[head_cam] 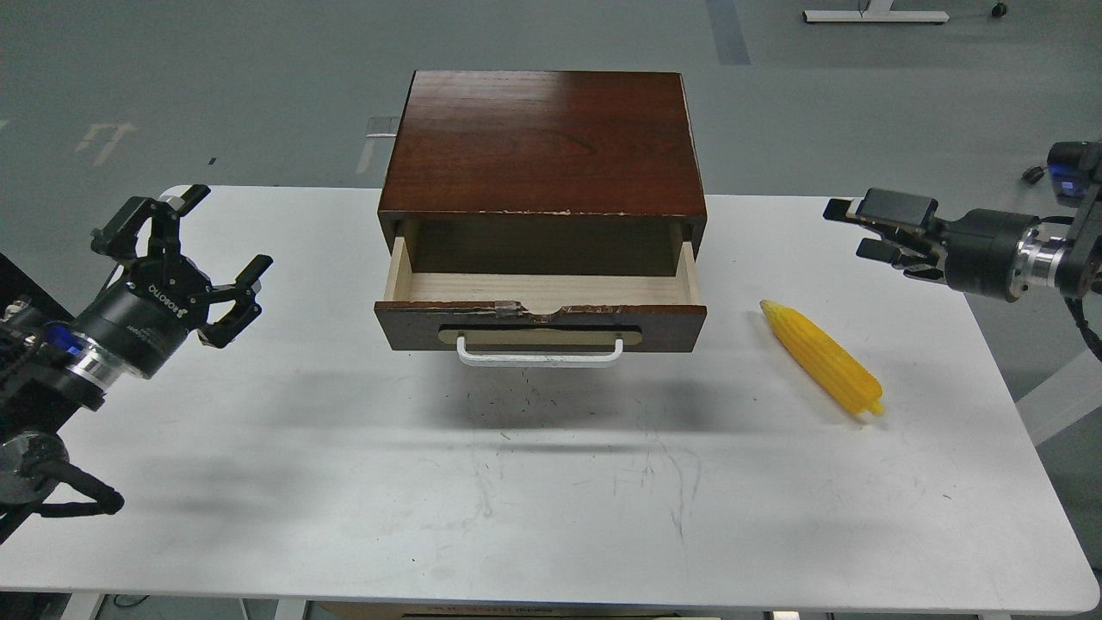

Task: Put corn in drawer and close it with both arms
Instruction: 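Move the right gripper down onto the yellow corn cob and grasp it, then lift the corn with the right gripper and carry it over the open drawer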

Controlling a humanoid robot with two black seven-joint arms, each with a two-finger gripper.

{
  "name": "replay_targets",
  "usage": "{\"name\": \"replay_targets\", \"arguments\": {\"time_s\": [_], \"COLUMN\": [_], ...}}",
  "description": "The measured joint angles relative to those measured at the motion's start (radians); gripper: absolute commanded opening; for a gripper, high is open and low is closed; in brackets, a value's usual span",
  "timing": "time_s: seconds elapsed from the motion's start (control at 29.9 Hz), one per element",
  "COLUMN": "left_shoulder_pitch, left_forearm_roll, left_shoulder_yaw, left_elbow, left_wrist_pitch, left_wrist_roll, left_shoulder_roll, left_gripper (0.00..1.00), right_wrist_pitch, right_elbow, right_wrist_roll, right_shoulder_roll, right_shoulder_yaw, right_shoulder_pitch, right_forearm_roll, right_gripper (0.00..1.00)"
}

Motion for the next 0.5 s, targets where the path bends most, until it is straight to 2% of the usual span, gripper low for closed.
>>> {"name": "replay_targets", "arguments": {"time_s": [0.23,0.5], "left_shoulder_pitch": [0.001,0.002], "left_forearm_roll": [0.000,0.000], "left_shoulder_yaw": [0.000,0.000], "left_elbow": [0.000,0.001], "left_wrist_pitch": [0.000,0.000], "left_wrist_roll": [0.000,0.000], "left_shoulder_roll": [-0.008,-0.020], "left_gripper": [1.00,1.00], "right_wrist_pitch": [-0.167,-0.217], "right_elbow": [-0.051,-0.116], "right_wrist_roll": [0.000,0.000], "right_shoulder_roll": [0.078,0.144], "right_shoulder_yaw": [-0.201,-0.294], "right_shoulder_pitch": [0.003,0.001], "right_forearm_roll": [-0.115,-0.117], "right_gripper": [1.00,0.98]}}
